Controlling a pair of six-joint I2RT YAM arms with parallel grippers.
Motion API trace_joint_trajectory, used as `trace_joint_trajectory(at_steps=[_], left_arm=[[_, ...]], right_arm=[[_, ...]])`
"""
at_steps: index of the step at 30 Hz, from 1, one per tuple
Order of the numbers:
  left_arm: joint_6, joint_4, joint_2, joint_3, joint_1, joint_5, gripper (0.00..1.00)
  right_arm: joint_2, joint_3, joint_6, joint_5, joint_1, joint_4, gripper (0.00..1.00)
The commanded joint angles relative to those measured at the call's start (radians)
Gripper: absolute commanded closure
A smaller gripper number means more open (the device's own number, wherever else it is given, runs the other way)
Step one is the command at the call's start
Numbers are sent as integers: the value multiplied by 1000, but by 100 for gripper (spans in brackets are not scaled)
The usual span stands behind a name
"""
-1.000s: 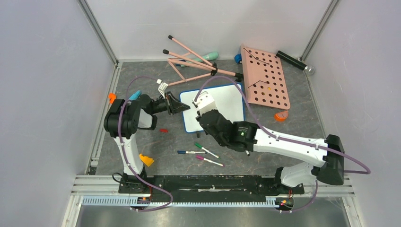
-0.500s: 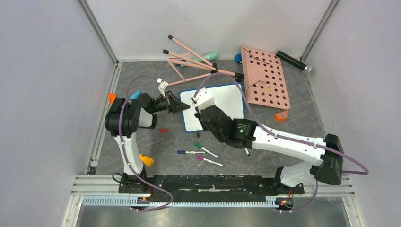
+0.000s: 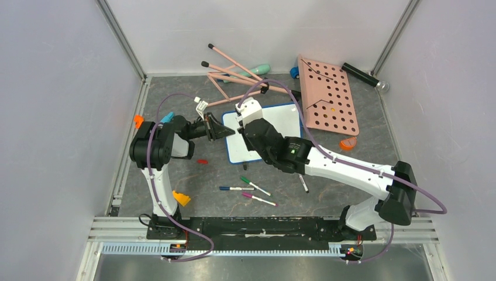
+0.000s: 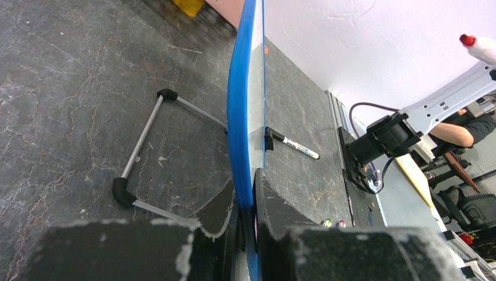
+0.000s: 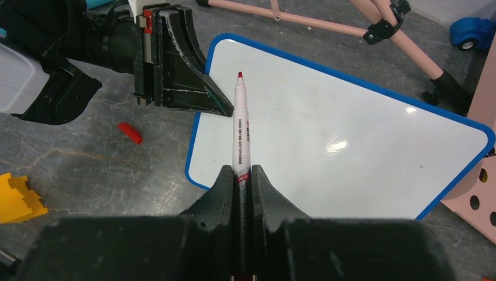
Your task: Write a sentence on the whiteboard
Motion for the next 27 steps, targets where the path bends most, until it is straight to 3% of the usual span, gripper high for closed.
trace_joint_trajectory(at_steps=[1,6,27], left_arm=[[78,67,25,14,20,-65,98],[78,67,23,15,21,-65,98],[82,67,21,11,20,-62,98]], right_arm=[[9,29,-19,-53,-8,58,100],[5,15,-59,-76,-13,125,100],[199,215,-66,-78,-96,-50,100]])
